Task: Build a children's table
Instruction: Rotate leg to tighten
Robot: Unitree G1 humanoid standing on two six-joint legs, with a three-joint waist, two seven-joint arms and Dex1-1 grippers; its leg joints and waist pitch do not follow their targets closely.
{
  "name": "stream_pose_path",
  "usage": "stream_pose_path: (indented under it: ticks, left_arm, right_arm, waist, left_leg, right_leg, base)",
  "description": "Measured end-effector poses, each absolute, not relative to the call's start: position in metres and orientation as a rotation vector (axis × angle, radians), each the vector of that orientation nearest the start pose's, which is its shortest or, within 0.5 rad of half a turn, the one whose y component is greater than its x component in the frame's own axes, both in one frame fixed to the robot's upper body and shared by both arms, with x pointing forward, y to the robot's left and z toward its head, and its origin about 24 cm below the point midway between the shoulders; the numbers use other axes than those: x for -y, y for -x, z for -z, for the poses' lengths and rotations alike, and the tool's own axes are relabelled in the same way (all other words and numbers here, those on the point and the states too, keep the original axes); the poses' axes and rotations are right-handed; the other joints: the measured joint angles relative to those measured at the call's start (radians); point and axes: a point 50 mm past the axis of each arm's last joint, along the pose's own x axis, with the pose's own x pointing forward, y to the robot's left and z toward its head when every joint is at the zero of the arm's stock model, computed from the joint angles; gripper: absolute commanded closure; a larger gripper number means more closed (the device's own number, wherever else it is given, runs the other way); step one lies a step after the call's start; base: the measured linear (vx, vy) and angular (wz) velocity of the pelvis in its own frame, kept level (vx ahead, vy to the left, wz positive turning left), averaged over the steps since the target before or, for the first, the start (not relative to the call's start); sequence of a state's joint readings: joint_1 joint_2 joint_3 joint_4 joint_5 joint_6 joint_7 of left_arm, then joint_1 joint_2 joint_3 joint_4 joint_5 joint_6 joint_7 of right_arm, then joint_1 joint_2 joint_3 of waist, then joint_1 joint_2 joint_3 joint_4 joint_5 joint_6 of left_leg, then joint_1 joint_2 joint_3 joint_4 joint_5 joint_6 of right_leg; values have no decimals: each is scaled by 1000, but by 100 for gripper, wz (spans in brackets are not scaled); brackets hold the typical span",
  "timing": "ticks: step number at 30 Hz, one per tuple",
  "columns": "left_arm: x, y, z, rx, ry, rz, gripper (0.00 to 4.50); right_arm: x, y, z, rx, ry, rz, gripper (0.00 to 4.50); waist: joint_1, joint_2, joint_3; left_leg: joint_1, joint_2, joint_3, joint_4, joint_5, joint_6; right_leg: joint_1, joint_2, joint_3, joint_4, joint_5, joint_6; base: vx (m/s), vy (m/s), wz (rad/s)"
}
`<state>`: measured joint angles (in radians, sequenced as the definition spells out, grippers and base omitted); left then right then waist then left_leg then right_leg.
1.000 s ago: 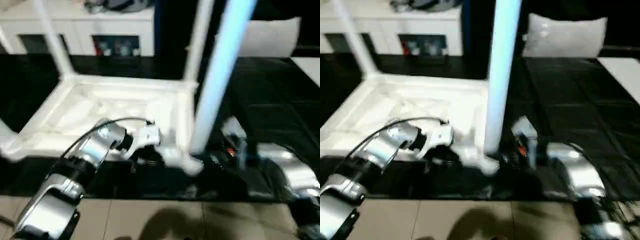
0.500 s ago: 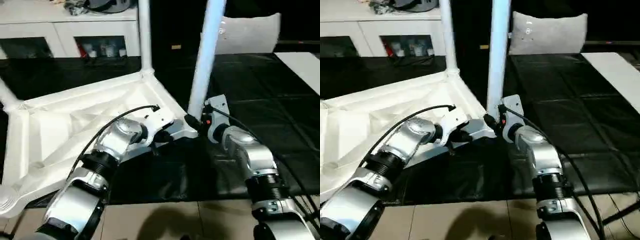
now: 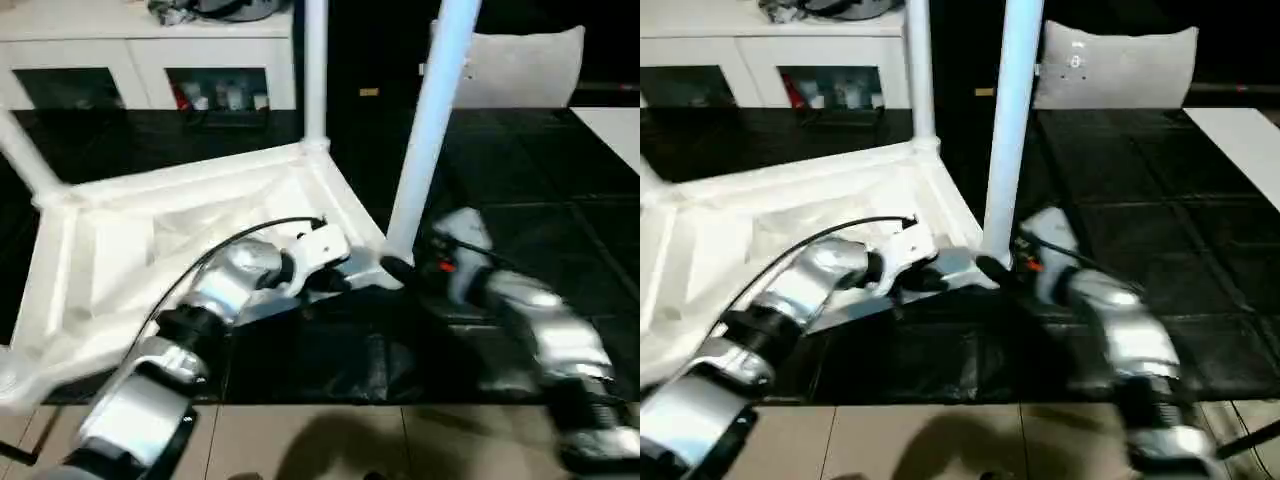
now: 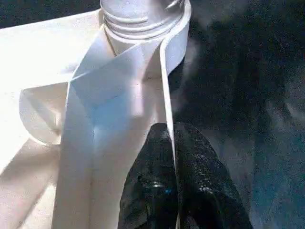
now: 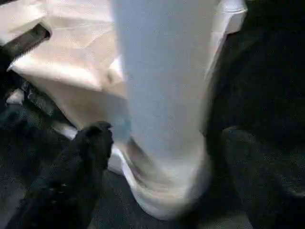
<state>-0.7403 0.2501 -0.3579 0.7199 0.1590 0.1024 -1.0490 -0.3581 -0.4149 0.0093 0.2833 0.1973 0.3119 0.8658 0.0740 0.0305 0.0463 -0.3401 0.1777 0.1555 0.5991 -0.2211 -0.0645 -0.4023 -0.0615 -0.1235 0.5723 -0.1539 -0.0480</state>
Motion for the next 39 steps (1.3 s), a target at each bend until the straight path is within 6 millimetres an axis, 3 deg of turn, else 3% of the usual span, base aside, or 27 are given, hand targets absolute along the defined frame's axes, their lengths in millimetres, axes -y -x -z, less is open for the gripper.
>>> stream_pose_path:
  ticks: [3, 7, 8, 12, 13, 14, 18, 19, 28, 39]
  left_arm:
    - [-102, -337, -60, -448, -601, 1300, 450]
    - [-106, -331, -61, -426, -646, 1406, 450]
    - [-107, -329, -60, -422, -645, 1439, 450]
    - [-110, -321, -61, -419, -658, 1532, 450]
    - [-110, -319, -62, -421, -669, 1562, 450]
    - [-110, -317, -62, -421, -675, 1578, 450]
    - [-110, -312, -62, -411, -695, 1629, 450]
    - [-110, -311, -62, -412, -698, 1634, 450]
    - [-111, -307, -63, -410, -721, 1666, 450]
    - [-113, -304, -62, -416, -719, 1676, 450]
  right_arm:
    - [200, -293, -67, -319, 147, -924, 50]
    - [196, -287, -68, -306, 158, -1046, 50]
    - [196, -287, -69, -306, 168, -1065, 78]
    - [200, -283, -72, -316, 171, -1128, 88]
    - [200, -281, -72, -327, 163, -1165, 122]
    - [198, -280, -71, -332, 154, -1191, 127]
    - [195, -275, -69, -361, 134, -1277, 140]
    - [195, -275, -69, -367, 130, -1286, 167]
    - [189, -271, -66, -380, 110, -1365, 243]
    - [187, -269, -66, -375, 113, -1390, 258]
  waist:
    - [5, 0, 0]
    - [14, 0, 0]
    - [17, 0, 0]
    - [32, 0, 0]
    - [37, 0, 0]
    - [39, 0, 0]
    - [41, 0, 0]
    - [41, 0, 0]
    - [41, 0, 0]
    - [39, 0, 0]
  left_leg:
    - [1, 0, 0, 0, 0, 0]
    - [0, 0, 0, 1, 0, 0]
    - [0, 0, 0, 1, 0, 0]
    - [0, 0, 0, 1, 0, 0]
    - [0, 0, 0, 1, 0, 0]
    - [0, 0, 0, 1, 0, 0]
    - [0, 0, 0, 2, 0, 0]
    - [0, 0, 0, 2, 0, 0]
    - [0, 0, 0, 2, 0, 0]
    - [0, 0, 0, 2, 0, 0]
  right_leg:
    - [0, 0, 0, 1, 0, 0]
    - [0, 0, 0, 1, 0, 0]
    - [0, 0, 0, 1, 0, 0]
    - [0, 0, 0, 1, 0, 1]
    - [0, 0, 0, 1, 0, 1]
    - [0, 0, 0, 2, 0, 1]
    - [0, -1, 0, 2, -1, 1]
    - [0, -1, 0, 2, -1, 1]
    - [0, -1, 0, 2, -1, 2]
    - [0, 0, 0, 3, -1, 2]
  base:
    - [0, 0, 0]
    - [0, 0, 0]
    - [0, 0, 0]
    - [0, 0, 0]
    - [0, 0, 0]
    - [0, 0, 0]
    - [0, 0, 0]
    - [0, 0, 0]
    - [0, 0, 0]
    - [0, 0, 0]
